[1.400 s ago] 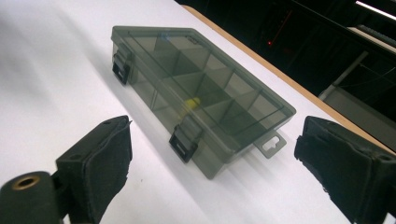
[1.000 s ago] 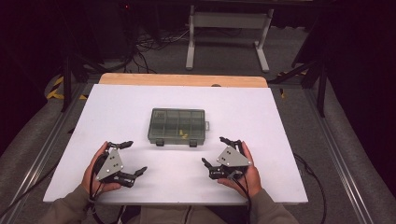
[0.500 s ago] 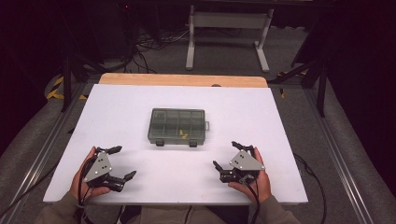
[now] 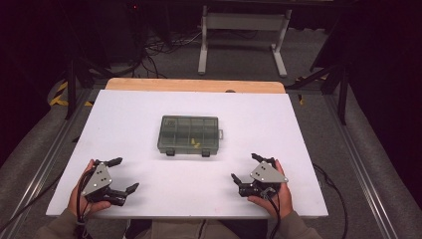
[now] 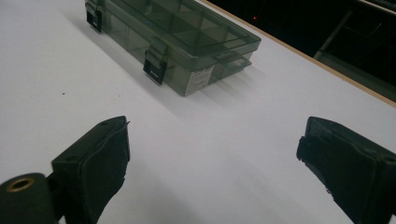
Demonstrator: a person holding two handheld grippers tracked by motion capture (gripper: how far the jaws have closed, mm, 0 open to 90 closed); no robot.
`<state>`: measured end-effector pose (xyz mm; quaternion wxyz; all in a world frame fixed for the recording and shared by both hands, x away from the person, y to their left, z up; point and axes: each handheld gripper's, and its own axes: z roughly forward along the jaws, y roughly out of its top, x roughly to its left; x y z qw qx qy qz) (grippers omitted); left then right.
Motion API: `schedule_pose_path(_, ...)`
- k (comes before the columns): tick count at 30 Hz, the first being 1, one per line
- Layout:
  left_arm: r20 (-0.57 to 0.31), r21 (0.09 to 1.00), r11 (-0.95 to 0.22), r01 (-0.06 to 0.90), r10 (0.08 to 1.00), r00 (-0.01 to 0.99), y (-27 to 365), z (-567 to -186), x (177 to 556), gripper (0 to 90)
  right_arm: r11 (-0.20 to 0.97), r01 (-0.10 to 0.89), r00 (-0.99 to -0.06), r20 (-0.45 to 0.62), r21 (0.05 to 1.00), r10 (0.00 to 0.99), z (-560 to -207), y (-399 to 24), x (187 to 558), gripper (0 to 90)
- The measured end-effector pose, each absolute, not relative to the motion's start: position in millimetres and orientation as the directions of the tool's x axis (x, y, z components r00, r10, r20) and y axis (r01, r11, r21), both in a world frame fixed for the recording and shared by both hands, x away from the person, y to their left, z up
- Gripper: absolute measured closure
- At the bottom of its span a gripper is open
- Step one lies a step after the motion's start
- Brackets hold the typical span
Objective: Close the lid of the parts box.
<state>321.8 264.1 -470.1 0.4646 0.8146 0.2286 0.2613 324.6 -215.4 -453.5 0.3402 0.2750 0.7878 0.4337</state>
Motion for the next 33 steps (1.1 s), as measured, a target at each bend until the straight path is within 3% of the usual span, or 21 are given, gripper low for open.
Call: schedule_pose_path(33, 0.211, 0.880, -0.458, 0.126, 0.615, 0.759, 261.3, -469.2, 330.2, 4.1, 0.472, 0.133, -0.621, -0.297, 0.872, 0.725, -447.9, -214.5, 322.1, 9.0)
